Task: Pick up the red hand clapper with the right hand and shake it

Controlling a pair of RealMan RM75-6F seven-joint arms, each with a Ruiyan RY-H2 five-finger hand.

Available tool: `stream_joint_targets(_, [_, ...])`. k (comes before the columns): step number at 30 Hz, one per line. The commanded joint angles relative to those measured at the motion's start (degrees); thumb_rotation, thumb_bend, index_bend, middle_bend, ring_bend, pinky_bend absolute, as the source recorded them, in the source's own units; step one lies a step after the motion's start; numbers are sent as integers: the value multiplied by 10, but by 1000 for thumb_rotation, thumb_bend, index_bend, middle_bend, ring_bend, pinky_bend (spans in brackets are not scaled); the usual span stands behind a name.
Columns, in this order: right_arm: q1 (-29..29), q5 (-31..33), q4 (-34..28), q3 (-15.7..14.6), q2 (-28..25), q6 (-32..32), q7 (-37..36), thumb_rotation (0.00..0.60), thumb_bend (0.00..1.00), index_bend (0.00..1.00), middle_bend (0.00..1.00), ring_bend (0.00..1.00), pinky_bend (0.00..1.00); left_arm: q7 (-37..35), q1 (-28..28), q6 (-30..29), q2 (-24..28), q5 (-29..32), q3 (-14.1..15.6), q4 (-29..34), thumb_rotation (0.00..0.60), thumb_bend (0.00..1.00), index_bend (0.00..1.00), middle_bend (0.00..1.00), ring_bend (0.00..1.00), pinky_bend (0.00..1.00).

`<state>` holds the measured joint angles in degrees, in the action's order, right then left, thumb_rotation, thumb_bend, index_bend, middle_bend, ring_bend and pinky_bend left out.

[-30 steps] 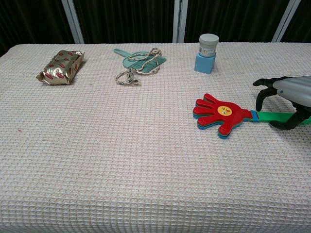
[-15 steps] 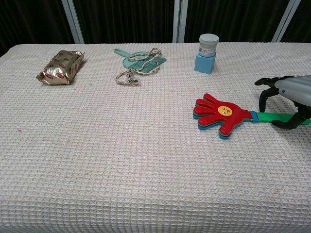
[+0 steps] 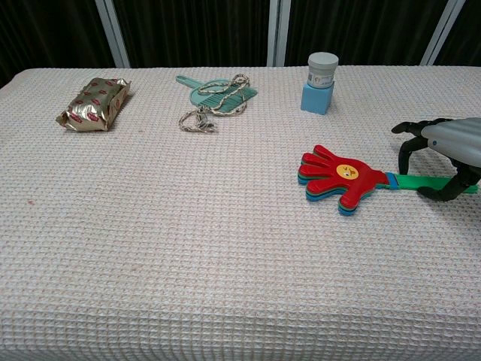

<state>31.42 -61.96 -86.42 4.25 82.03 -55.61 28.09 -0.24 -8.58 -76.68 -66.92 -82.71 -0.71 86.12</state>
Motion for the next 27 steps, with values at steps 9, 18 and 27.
stream_joint_targets(9, [-11,-42,23,6,19,-44,-40,600,402,650,167,0,0,-14,0,-3,-2,-5,0,-5,458,131,42,40,0,40])
stream_joint_targets(18, [-19,-70,42,14,26,-61,-94,600,462,762,229,0,0,-22,1,-5,-4,-6,-1,-8,457,131,42,40,0,40])
stream_joint_targets(27, [-32,-93,62,22,38,-84,-155,600,508,783,257,29,10,-31,1,-7,-7,-7,-2,-12,462,131,42,31,0,40])
